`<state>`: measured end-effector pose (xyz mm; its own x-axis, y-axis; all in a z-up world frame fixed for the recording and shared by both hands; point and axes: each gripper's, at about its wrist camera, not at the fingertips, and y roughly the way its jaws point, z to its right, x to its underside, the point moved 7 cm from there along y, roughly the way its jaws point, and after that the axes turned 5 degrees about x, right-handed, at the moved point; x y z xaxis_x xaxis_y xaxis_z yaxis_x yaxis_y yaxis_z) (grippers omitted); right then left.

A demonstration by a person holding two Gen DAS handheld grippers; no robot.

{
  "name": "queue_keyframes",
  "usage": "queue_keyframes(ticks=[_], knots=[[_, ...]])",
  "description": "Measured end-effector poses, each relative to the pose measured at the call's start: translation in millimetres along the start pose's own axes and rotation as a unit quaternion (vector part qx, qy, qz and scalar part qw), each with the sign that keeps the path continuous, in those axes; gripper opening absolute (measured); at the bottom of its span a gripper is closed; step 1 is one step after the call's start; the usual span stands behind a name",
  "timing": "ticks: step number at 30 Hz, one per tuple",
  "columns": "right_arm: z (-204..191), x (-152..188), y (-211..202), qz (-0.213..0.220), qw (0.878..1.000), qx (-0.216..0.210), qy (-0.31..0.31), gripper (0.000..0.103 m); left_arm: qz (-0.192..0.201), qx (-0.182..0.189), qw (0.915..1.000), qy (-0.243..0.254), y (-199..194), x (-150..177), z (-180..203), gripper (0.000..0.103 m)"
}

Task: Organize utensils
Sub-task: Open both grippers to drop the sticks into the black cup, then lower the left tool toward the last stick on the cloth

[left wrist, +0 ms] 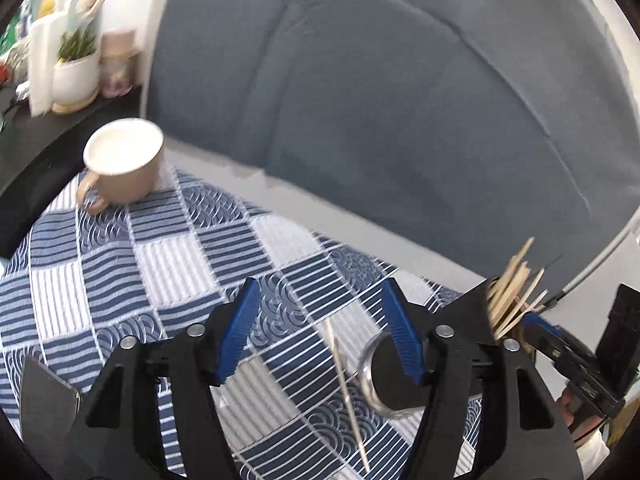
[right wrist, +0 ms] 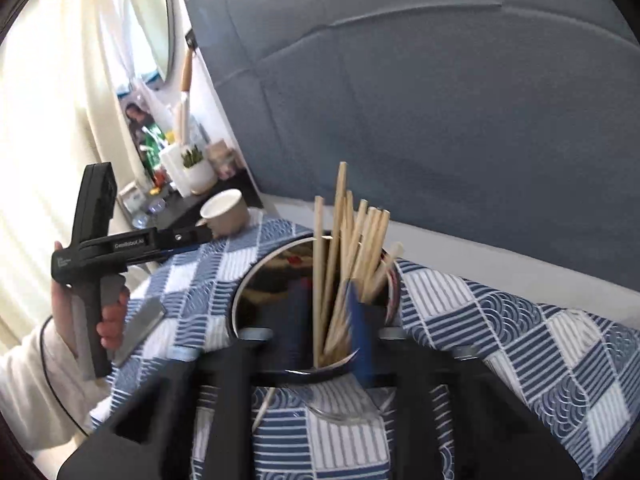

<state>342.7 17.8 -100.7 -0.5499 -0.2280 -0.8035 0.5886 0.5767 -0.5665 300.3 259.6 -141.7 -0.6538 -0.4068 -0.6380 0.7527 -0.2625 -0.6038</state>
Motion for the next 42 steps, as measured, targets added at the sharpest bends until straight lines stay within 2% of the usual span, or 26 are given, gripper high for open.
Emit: queue_keyframes(ticks=[2,3,4,6,10,12,15,16,19,23,25,29,35,37,39,41,42], knots=[[0,0,-7,0.005,1.000,0.005,-0.002,0.048,-0.006,-0.008,0.9999,-0.002,0,4,-3,0.065],[1,-1,-12,0.008,1.000,0.011,-0.003,0.056,-0.008,-0.012,0.9999,-0.003,1,6,-5,0.066],[3,-2,-17,0.010,1.000,0.024,-0.003,0.070,-0.010,-0.017,0.9998,-0.006,1,7,-6,0.069],[5,-5,-29,0.018,0.999,0.035,-0.003,0.082,-0.018,-0.023,0.9995,-0.009,3,10,-7,0.073],[21,-7,-62,0.036,0.997,0.070,0.012,0.088,-0.044,-0.061,0.9971,0.012,16,19,-3,0.075],[37,1,-70,0.032,0.995,0.091,0.031,0.089,-0.062,-0.072,0.9953,0.019,24,25,-1,0.075],[75,30,-63,-0.015,0.988,0.145,0.059,0.089,-0.086,-0.086,0.9922,0.027,35,39,1,0.075],[93,49,-53,-0.053,0.981,0.170,0.074,0.089,-0.101,-0.092,0.9901,0.033,42,48,2,0.075],[125,102,-26,-0.146,0.963,0.203,0.104,0.089,-0.130,-0.100,0.9855,0.043,59,66,5,0.075],[142,158,-5,-0.219,0.942,0.222,0.122,0.088,-0.159,-0.122,0.9790,0.036,80,77,5,0.075],[144,175,-2,-0.236,0.936,0.233,0.118,0.089,-0.165,-0.133,0.9764,0.040,89,78,6,0.075],[144,189,2,-0.249,0.932,0.238,0.109,0.089,-0.177,-0.152,0.9707,0.057,102,78,8,0.075],[145,188,2,-0.244,0.934,0.235,0.112,0.089,-0.182,-0.169,0.9671,0.056,106,81,7,0.075],[145,189,2,-0.245,0.934,0.236,0.108,0.089,-0.185,-0.186,0.9627,0.067,109,82,8,0.073],[144,186,6,-0.248,0.933,0.236,0.109,0.089,-0.187,-0.202,0.9576,0.084,114,84,11,0.070],[145,187,5,-0.248,0.933,0.236,0.110,0.086,-0.187,-0.207,0.9572,0.077,112,84,12,0.064],[144,187,4,-0.247,0.934,0.236,0.109,0.081,-0.188,-0.210,0.9568,0.073,110,84,12,0.056]])
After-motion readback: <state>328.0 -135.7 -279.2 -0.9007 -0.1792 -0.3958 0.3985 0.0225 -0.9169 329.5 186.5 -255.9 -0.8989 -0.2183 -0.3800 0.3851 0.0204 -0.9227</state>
